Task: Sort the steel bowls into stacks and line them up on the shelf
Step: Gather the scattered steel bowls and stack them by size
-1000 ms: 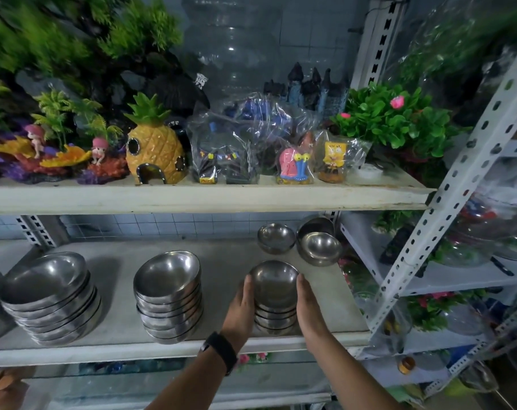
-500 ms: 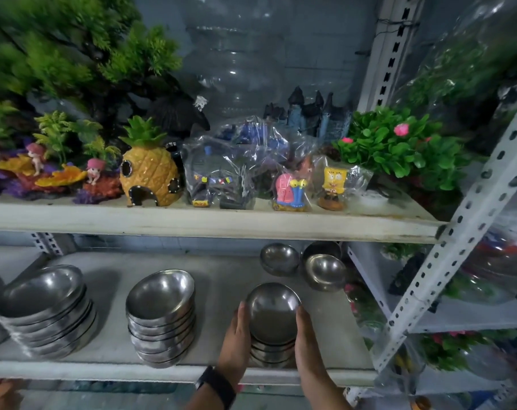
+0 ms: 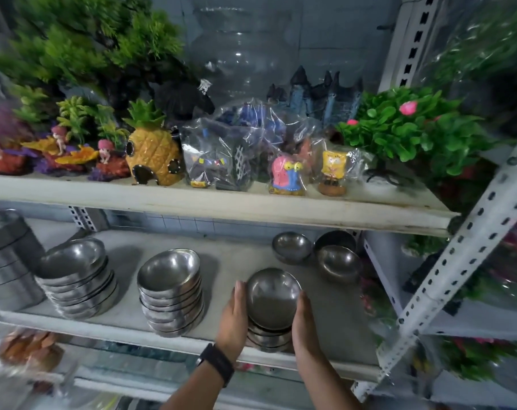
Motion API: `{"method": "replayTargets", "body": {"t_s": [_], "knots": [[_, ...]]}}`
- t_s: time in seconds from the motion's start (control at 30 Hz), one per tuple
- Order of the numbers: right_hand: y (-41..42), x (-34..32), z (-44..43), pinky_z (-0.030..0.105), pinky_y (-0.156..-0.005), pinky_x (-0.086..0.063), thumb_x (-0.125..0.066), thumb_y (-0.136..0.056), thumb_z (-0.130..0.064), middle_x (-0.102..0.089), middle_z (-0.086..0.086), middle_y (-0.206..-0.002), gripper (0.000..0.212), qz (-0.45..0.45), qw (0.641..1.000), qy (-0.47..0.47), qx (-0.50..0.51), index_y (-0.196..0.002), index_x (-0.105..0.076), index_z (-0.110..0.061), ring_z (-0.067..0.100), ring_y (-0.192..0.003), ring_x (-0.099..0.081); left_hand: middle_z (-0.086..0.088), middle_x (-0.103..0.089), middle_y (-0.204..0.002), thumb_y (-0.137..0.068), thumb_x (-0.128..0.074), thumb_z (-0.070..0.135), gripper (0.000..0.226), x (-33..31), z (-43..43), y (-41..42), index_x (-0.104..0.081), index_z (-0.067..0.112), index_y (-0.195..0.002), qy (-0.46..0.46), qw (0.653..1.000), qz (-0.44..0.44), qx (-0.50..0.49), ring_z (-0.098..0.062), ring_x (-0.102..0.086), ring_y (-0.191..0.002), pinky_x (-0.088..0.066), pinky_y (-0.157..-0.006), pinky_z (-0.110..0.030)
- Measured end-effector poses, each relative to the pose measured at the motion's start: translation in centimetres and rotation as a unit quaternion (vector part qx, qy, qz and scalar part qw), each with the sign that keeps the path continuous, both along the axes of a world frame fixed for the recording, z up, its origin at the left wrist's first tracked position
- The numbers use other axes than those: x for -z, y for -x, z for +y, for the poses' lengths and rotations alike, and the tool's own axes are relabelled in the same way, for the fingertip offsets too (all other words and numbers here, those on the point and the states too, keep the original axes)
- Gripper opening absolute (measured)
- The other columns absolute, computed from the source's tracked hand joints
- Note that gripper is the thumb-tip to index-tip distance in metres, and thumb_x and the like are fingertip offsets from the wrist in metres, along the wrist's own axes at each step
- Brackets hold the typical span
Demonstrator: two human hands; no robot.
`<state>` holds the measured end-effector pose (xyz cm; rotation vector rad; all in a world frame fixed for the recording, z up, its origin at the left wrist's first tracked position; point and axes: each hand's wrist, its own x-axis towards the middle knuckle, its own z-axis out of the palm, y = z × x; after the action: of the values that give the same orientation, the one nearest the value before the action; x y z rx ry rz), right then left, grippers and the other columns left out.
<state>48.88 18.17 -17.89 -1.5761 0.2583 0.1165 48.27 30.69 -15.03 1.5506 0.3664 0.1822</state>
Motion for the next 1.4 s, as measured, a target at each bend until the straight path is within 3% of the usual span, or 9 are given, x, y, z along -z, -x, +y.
{"method": "replayTargets", "body": {"t_s": [0.13, 0.37, 0.53, 0.73, 0.83, 0.9, 1.1, 1.2, 1.4], "knots": [[-1.7, -1.9, -0.1, 0.041, -0.116, -0.035, -0.034, -0.103, -0.050, -0.057, 0.003, -0.137, 0.047, -0.051, 0.998, -0.043, 0.015, -0.132, -0.056, -0.020, 0.018, -0.128, -0.051, 0.020, -0.068, -0.117, -0.098, -0.025, 0.064, 0.051, -0.2, 0.3, 0.2, -0.062, 0.040, -0.124, -0.019, 1.000, 0.001, 0.010, 0.002, -0.060, -0.116, -0.045, -0.089, -0.005], [-1.4, -1.0, -0.1, 0.021, -0.094, -0.043, -0.035, -0.103, -0.044, -0.066, -0.013, -0.120, 0.038, -0.105, 0.993, -0.042, 0.042, -0.122, -0.063, -0.026, -0.002, -0.113, -0.059, 0.032, -0.054, -0.113, -0.107, -0.025, 0.041, 0.030, 0.1, 0.3, 0.4, -0.054, 0.045, -0.112, 0.002, 1.000, -0.001, 0.026, 0.019, -0.050, -0.106, -0.036, -0.080, 0.005], [-1.7, -1.3, 0.1, 0.026, -0.099, -0.046, -0.033, -0.102, -0.050, -0.065, -0.009, -0.120, 0.041, -0.078, 0.996, -0.031, 0.043, -0.118, -0.062, -0.027, -0.004, -0.108, -0.060, 0.016, -0.045, -0.130, -0.107, -0.026, 0.040, 0.047, 0.7, 0.6, 0.5, -0.043, 0.023, -0.147, 0.009, 0.999, 0.019, 0.032, 0.000, -0.038, -0.125, -0.028, -0.100, -0.011], [-1.7, -1.3, 0.3, 0.042, -0.112, -0.042, -0.034, -0.089, -0.064, -0.066, -0.003, -0.127, 0.064, -0.050, 0.997, -0.041, 0.039, -0.129, -0.062, -0.022, 0.011, -0.121, -0.059, 0.009, -0.047, -0.128, -0.108, -0.030, 0.037, 0.042, 0.7, 0.9, 0.0, -0.047, 0.021, -0.143, -0.002, 0.999, 0.022, 0.040, -0.007, -0.044, -0.127, -0.032, -0.101, -0.013], [-1.5, -1.5, 0.1, 0.042, -0.113, -0.042, -0.032, -0.106, -0.047, -0.065, -0.001, -0.128, 0.047, -0.042, 0.998, -0.040, 0.038, -0.131, -0.061, -0.019, 0.011, -0.121, -0.059, 0.004, -0.061, -0.135, -0.099, -0.038, 0.063, 0.055, 1.4, 1.2, -0.4, -0.060, 0.026, -0.134, 0.015, 0.999, 0.025, 0.040, -0.015, -0.055, -0.128, -0.041, -0.113, -0.035], [-1.5, -1.4, -0.1, 0.040, -0.114, -0.041, -0.029, -0.110, -0.039, -0.063, 0.000, -0.131, 0.043, -0.036, 0.998, -0.029, 0.035, -0.134, -0.059, -0.019, 0.011, -0.122, -0.058, -0.001, -0.064, -0.132, -0.100, -0.038, 0.059, 0.048, 2.0, 1.5, -0.8, -0.062, 0.030, -0.129, 0.001, 0.998, 0.032, 0.052, -0.019, -0.058, -0.124, -0.046, -0.110, -0.042], [-1.2, -1.3, -0.6, 0.034, -0.117, -0.034, -0.030, -0.105, -0.053, -0.054, -0.006, -0.142, 0.051, -0.035, 0.999, 0.011, 0.010, -0.139, -0.054, -0.023, 0.008, -0.130, -0.048, 0.014, -0.062, -0.106, -0.109, -0.033, 0.027, 0.029, 0.1, 1.7, -0.8, -0.061, 0.026, -0.117, -0.007, 0.998, 0.015, 0.063, 0.000, -0.058, -0.099, -0.045, -0.070, -0.005], [-1.3, -1.3, -0.8, 0.032, -0.116, -0.035, -0.032, -0.100, -0.060, -0.053, -0.008, -0.142, 0.057, -0.041, 0.999, 0.029, -0.003, -0.140, -0.054, -0.025, 0.008, -0.130, -0.049, 0.014, -0.063, -0.101, -0.109, -0.033, 0.022, 0.030, -0.3, 1.8, -0.9, -0.062, 0.027, -0.108, -0.021, 0.997, -0.004, 0.075, 0.007, -0.057, -0.092, -0.044, -0.064, 0.000], [-0.5, -5.0, -3.0, 0.016, -0.067, -0.042, -0.038, -0.105, -0.049, -0.060, -0.015, -0.095, 0.025, -0.076, 0.977, 0.188, -0.057, -0.107, -0.053, -0.030, 0.001, -0.085, -0.057, 0.009, -0.066, -0.110, -0.106, -0.044, 0.024, 0.021, -1.6, 3.2, -1.5, -0.062, 0.030, -0.115, -0.136, 0.985, -0.022, 0.108, -0.009, -0.061, -0.104, -0.041, -0.068, -0.002]]}}
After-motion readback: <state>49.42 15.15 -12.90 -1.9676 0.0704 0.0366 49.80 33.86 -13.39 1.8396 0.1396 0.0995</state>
